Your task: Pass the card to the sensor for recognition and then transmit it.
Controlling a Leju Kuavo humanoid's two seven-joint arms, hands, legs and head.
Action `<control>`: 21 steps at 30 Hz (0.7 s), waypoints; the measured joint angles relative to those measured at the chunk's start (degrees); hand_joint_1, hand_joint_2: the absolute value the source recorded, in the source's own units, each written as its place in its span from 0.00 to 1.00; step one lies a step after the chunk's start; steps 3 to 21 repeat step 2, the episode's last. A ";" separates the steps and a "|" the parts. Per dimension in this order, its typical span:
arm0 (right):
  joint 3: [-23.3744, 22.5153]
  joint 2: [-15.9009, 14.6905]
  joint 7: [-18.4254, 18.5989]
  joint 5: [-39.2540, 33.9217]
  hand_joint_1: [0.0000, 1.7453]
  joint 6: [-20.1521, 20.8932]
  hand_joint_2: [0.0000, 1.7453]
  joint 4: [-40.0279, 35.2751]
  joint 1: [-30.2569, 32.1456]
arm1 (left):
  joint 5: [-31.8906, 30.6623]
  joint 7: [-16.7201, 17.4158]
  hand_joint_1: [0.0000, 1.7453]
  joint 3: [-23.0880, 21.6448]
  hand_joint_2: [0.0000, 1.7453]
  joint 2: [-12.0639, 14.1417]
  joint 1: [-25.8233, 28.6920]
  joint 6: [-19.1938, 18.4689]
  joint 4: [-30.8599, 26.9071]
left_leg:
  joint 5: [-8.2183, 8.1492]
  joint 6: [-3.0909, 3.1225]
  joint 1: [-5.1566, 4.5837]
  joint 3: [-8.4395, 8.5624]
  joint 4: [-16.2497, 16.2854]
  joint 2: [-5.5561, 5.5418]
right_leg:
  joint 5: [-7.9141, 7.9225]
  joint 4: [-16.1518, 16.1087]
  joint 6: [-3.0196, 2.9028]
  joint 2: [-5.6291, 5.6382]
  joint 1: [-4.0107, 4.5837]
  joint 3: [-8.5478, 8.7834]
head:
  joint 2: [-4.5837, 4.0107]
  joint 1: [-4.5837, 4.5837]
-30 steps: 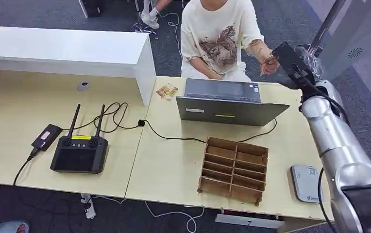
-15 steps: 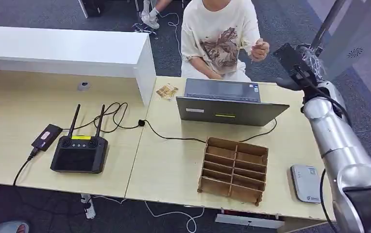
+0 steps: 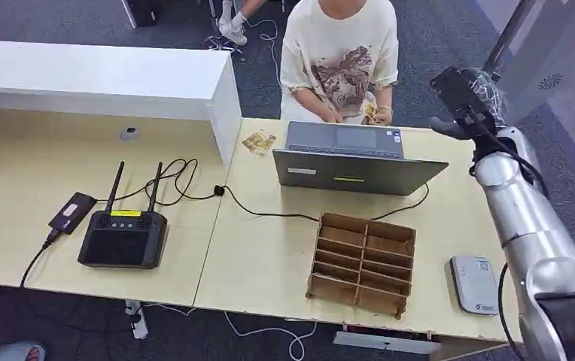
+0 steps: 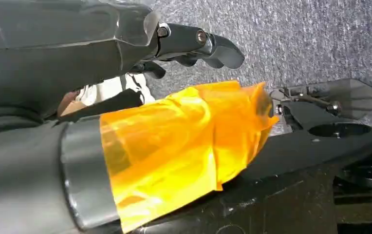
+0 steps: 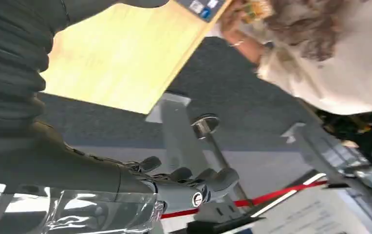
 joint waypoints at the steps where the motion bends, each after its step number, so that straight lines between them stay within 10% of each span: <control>1: -0.30 0.00 -1.23 -1.49 0.00 -0.19 1.00 -1.30 0.66 | 0.26 -0.26 0.00 0.00 0.00 0.02 0.05 -0.13 0.00 | 0.00 0.00 0.00 0.00 0.00 0.00 | 0.00 0.00 0.00 0.00 0.00 0.00 | 0.00 -0.02; 21: -0.70 0.00 -2.21 -2.99 0.00 -0.20 1.00 -2.62 1.46 | 0.50 -0.48 0.00 0.00 0.00 0.04 0.16 -0.15 0.00 | 0.00 0.00 0.00 0.00 0.00 -0.01 | 0.00 0.00 0.00 -0.02 0.00 0.00 | 0.00 0.02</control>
